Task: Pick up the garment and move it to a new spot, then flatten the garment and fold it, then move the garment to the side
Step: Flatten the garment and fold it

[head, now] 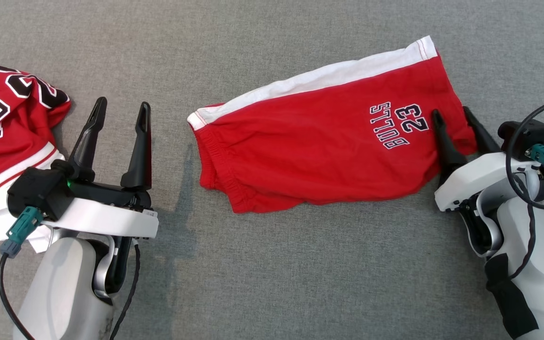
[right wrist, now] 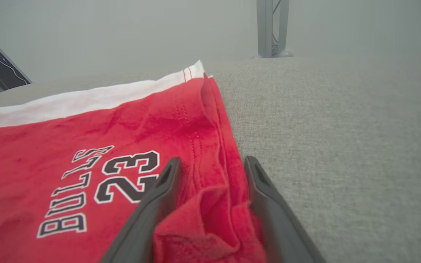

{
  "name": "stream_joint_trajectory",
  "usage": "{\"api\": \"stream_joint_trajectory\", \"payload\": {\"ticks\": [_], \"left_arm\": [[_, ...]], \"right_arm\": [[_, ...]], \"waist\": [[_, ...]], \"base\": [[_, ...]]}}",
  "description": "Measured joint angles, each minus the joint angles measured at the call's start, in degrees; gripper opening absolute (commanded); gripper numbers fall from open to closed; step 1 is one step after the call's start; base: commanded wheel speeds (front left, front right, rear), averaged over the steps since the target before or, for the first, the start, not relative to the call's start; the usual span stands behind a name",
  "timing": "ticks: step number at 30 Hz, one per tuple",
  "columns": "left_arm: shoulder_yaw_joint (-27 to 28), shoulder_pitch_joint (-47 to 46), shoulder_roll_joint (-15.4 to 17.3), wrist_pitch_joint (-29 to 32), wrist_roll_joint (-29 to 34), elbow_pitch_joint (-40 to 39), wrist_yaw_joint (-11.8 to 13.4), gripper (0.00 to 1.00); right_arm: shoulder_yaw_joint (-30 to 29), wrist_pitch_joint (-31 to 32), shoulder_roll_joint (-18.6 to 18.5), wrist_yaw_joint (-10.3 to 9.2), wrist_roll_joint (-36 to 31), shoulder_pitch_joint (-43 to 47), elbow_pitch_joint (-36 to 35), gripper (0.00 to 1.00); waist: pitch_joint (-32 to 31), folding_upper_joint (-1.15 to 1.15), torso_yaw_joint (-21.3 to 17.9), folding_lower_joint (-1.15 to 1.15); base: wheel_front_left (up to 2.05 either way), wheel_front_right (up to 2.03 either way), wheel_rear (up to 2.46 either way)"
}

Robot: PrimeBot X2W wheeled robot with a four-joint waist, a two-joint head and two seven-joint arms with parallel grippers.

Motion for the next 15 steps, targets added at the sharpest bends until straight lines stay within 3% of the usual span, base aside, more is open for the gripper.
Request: {"api": "stream_joint_trajectory", "payload": {"ticks": [6, 15], "left_arm": [[0.1, 0.2, 0.0, 0.0, 0.0, 0.3, 0.0, 1.0], [-0.1, 1.5, 0.6, 0.6, 0.1, -0.2, 0.6, 1.0]], "right_arm": [[0.8, -0.1, 0.3, 0.0, 2.3, 1.4, -0.4, 0.0], [-0.6, -1.7, 1.5, 0.01, 5.2, 9.9, -7.0, 0.0]], "waist": [[-1.0, 0.0, -1.0, 0.0], [-3.6, 0.0, -3.8, 0.0]], "base": [[0.0, 0.0, 0.0], [0.0, 0.0, 0.0]]}}
